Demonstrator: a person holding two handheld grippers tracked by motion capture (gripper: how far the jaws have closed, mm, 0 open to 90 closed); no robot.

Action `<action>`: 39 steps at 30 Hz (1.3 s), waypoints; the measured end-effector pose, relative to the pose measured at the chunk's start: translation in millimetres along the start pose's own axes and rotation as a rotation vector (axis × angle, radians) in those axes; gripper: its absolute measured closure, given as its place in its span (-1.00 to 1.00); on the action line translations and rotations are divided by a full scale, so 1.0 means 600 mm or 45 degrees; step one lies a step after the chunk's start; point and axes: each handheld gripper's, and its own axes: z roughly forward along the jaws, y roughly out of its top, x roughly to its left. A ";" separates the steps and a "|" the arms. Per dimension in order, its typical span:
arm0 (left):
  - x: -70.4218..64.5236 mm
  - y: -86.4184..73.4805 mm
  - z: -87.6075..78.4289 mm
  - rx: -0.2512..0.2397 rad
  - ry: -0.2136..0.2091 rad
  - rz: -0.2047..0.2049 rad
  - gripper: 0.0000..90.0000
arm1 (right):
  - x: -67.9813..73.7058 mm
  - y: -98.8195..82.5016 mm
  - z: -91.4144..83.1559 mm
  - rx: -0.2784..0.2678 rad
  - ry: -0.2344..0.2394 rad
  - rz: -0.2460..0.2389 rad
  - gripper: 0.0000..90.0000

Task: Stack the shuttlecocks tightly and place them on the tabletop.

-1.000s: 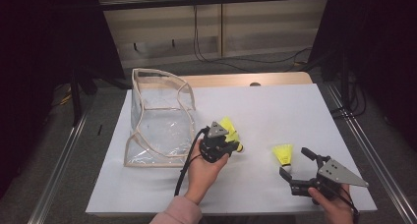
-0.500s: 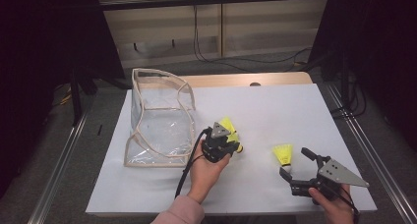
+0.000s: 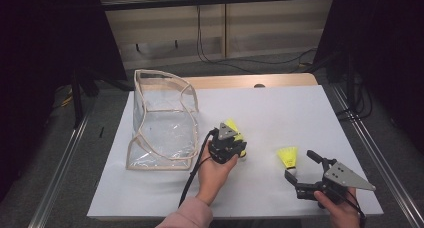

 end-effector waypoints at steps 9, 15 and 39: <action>-0.011 0.000 0.017 -0.003 -0.020 0.002 0.82 | -0.001 0.000 -0.001 0.002 -0.006 0.008 -0.95; -0.009 0.000 0.013 0.001 -0.034 -0.015 0.94 | -0.001 0.000 -0.001 -0.005 0.000 0.009 -0.95; 0.002 0.006 0.003 0.067 0.057 0.020 0.92 | -0.001 0.000 -0.001 -0.001 0.004 0.012 -0.95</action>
